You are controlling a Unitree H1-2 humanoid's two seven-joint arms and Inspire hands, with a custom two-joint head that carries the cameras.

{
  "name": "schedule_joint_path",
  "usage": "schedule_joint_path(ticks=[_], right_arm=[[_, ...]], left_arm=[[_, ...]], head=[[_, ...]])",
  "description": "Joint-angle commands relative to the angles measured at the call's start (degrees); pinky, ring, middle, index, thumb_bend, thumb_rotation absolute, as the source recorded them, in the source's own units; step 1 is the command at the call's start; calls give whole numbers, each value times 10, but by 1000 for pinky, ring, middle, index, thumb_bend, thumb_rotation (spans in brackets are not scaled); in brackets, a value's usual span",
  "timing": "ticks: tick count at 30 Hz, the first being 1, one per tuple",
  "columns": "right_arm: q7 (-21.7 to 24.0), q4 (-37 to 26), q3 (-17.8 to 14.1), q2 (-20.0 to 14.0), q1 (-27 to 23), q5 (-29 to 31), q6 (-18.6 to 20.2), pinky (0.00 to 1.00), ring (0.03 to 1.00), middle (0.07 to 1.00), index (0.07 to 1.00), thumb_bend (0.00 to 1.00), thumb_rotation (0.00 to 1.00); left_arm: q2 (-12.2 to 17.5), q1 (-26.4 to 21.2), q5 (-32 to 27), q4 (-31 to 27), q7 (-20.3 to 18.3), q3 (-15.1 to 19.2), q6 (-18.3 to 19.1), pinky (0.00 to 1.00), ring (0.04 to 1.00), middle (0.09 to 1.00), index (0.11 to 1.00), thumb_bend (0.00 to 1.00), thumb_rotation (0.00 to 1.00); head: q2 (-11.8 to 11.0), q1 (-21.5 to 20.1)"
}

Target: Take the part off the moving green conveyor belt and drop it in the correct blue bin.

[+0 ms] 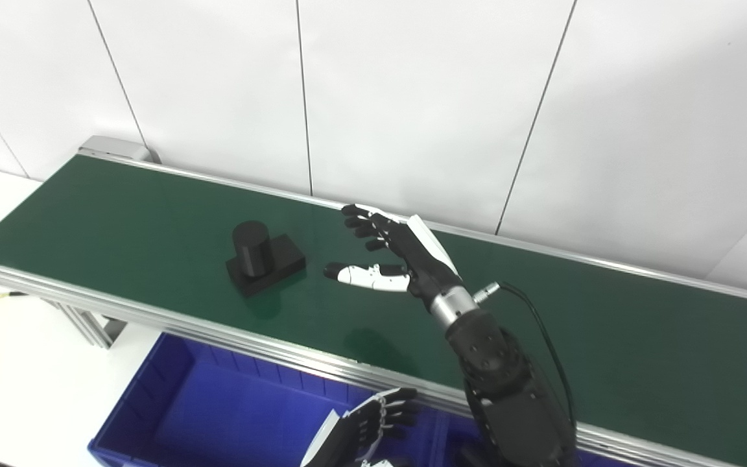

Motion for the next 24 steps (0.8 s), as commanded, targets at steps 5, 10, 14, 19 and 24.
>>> schedule_joint_path(ticks=[5,10,14,19,24], right_arm=[[-20,52,4,36,-60,-3,-55,784,849,847,861,702,392],[-25,102,0,47,-78,6,-81,788,848,836,858,711,365],[-34,150,-1,55,-94,2,-100,785,848,838,855,723,361],[-47,204,1,64,-115,-5,-115,785,849,842,857,730,361],[-76,254,5,72,-134,-19,-135,789,849,846,859,727,342]], left_arm=[[0,-3,7,-14,15,-12,-23,694,757,802,823,830,556],[0,-6,16,-12,27,-20,-24,690,761,810,820,838,559],[0,-8,19,-10,34,-27,-24,685,768,826,822,829,557],[-1,-9,22,-7,42,-33,-24,684,769,828,819,843,563],[-1,-9,23,-8,49,-40,-24,680,771,829,819,854,576]], head=[[0,5],[0,10],[-2,15],[-3,22],[-3,26]])
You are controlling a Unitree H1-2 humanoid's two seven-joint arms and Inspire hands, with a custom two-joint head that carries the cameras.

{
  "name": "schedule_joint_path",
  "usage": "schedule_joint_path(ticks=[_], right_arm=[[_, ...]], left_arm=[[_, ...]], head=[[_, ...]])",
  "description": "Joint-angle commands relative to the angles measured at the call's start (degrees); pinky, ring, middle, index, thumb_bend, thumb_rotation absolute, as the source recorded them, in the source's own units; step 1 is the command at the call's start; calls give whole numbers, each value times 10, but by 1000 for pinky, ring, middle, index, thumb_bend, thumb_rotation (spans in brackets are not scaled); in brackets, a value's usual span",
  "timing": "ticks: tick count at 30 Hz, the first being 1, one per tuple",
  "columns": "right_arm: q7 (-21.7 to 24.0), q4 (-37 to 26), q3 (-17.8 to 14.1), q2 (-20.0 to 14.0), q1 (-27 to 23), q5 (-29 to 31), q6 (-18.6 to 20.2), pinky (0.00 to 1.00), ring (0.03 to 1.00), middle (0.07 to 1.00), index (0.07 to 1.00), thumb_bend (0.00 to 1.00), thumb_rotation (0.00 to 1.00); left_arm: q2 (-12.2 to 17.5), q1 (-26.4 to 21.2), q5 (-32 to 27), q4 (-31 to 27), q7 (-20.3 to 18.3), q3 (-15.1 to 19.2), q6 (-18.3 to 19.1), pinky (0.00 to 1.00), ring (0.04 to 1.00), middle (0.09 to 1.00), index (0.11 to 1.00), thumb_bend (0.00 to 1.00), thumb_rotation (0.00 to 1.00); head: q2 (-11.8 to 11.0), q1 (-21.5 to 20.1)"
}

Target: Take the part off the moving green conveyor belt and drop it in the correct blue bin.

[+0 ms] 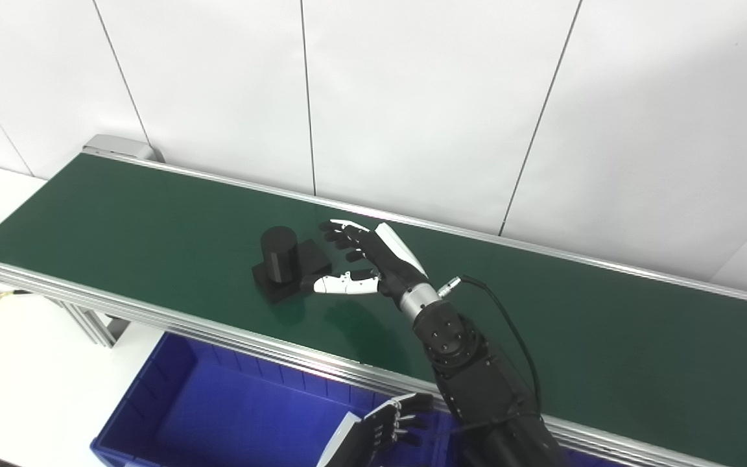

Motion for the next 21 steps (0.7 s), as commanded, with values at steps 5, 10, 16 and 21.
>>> schedule_joint_path(ticks=[5,10,16,21], right_arm=[[-86,41,12,34,-51,-38,-61,796,854,854,849,739,335],[-118,82,12,41,-68,-48,-73,815,854,855,853,724,331],[-131,115,8,48,-85,-46,-78,779,831,837,849,723,317],[-140,139,9,51,-97,-49,-79,767,823,832,841,725,308]], left_arm=[[-2,-5,8,-10,16,-8,-24,670,759,822,816,855,576],[-1,-5,10,-9,24,-15,-24,664,765,826,818,853,580],[-2,-5,15,-10,37,-23,-24,658,762,823,815,876,594],[-1,-4,19,-12,46,-32,-24,645,749,815,814,872,590]], head=[[0,2],[0,7],[0,13],[1,16]])
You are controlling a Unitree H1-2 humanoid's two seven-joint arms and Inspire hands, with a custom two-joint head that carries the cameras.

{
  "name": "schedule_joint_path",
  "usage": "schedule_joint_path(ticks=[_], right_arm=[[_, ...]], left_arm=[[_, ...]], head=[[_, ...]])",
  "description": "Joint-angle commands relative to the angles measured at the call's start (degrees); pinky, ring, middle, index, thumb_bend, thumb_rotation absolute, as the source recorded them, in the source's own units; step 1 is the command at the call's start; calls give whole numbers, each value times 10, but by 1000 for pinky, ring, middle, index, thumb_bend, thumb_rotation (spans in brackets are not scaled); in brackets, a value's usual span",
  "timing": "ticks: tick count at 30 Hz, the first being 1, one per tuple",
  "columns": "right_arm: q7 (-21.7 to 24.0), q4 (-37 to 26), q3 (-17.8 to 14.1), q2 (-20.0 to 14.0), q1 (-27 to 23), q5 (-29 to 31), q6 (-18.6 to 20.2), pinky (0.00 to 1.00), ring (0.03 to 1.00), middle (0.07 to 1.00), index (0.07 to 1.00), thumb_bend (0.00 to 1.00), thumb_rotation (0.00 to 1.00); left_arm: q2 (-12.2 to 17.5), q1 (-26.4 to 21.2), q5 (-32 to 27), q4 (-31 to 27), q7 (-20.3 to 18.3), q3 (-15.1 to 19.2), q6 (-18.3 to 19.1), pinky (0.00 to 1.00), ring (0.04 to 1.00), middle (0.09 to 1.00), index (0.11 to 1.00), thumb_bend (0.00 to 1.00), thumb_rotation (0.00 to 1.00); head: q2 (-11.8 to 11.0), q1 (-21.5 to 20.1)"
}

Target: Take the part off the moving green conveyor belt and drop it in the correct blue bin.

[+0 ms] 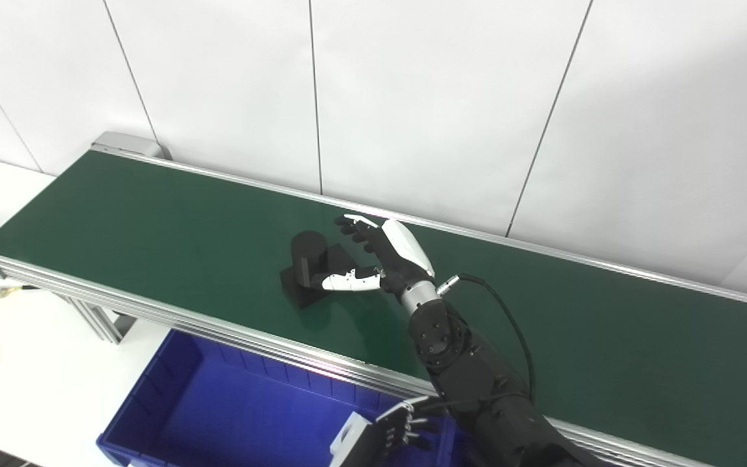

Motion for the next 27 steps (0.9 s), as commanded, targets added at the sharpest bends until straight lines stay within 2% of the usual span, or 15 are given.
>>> schedule_joint_path(ticks=[1,16,20,22,27], right_arm=[[-18,-1,-2,28,-41,-1,-31,759,816,826,837,725,303],[-25,34,-5,41,-45,4,-28,766,829,840,835,724,253],[-36,36,-6,43,-41,2,-22,754,814,823,825,713,191],[-49,39,-7,44,-35,3,-23,712,777,784,795,726,85],[-75,46,-5,46,-25,2,-25,669,737,747,764,743,10]], left_arm=[[-1,-2,6,-12,12,-4,-24,642,745,812,814,877,593],[-2,0,15,-15,36,-25,-24,622,717,787,805,898,605],[-3,2,11,-19,40,-30,-24,622,713,782,802,900,602],[-3,2,6,-18,38,-31,-24,614,705,774,803,906,601],[-3,4,3,-20,38,-32,-24,620,709,778,806,899,594]], head=[[0,0],[7,8],[10,9],[10,9],[11,9]])
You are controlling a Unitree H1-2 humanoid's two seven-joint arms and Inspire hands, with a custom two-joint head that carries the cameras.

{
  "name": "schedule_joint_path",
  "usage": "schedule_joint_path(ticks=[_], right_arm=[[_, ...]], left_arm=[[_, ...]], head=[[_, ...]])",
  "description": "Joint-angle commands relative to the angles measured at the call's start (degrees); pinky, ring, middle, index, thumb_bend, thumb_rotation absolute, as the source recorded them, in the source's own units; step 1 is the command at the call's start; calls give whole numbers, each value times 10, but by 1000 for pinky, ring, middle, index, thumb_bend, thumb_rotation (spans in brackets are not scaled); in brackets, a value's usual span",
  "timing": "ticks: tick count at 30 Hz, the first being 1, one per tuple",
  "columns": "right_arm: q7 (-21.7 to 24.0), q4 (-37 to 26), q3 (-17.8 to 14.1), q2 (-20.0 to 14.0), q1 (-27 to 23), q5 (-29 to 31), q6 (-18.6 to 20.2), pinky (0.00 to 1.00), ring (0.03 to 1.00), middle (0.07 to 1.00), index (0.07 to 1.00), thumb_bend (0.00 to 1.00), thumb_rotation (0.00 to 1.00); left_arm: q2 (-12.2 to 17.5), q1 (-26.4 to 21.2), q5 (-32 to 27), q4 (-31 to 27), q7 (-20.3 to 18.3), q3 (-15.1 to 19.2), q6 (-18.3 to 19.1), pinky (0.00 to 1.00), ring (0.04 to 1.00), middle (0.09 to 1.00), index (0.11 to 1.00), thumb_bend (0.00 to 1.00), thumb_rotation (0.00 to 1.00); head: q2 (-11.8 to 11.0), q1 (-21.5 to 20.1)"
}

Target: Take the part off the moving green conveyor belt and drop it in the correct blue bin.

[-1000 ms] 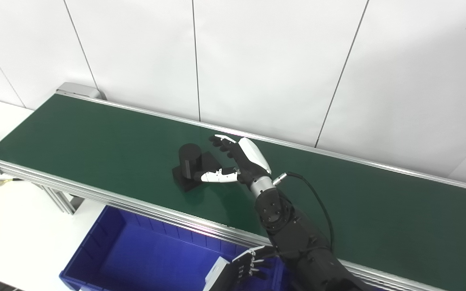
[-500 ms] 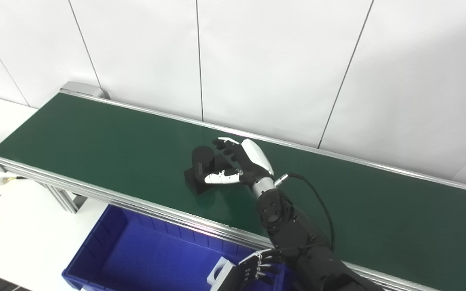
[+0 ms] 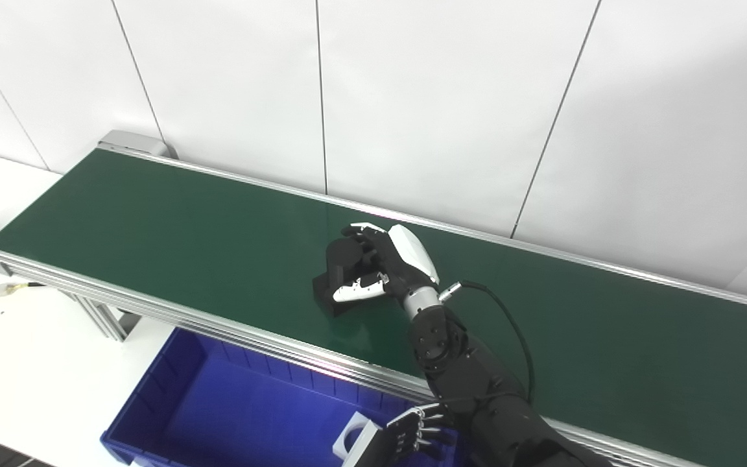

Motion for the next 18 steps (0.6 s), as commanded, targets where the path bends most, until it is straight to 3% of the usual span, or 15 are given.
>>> schedule_joint_path(ticks=[1,4,5,6,8,10,18], right_arm=[[-28,-6,-2,34,-17,1,-22,649,709,723,745,746,4],[-43,-4,-7,33,-11,8,-31,574,631,667,690,744,0],[-50,-4,-7,33,-9,8,-33,534,587,564,576,616,0],[-55,-4,-7,33,-8,7,-34,510,513,539,545,568,0],[-73,-4,-5,33,-3,3,-39,494,454,507,517,529,0],[-83,-5,-5,32,-1,2,-45,505,457,512,479,519,0],[-95,-4,-9,27,0,5,-63,473,435,528,473,517,0]], left_arm=[[-5,3,0,-18,9,-6,-24,620,708,776,806,902,595],[-5,5,1,-20,10,-5,-24,625,713,779,806,904,595],[-5,6,2,-22,10,-5,-24,624,713,779,806,900,592],[-5,6,3,-23,11,-5,-24,624,712,778,805,899,594],[-4,6,8,-24,15,-6,-24,623,711,779,807,894,599],[-3,7,10,-25,17,-6,-24,621,707,773,804,890,601],[-1,9,6,-29,19,-8,-24,626,720,788,810,880,601]], head=[[3,-1],[3,-1],[5,-2],[5,-2],[5,-2],[6,-3],[7,-4]])
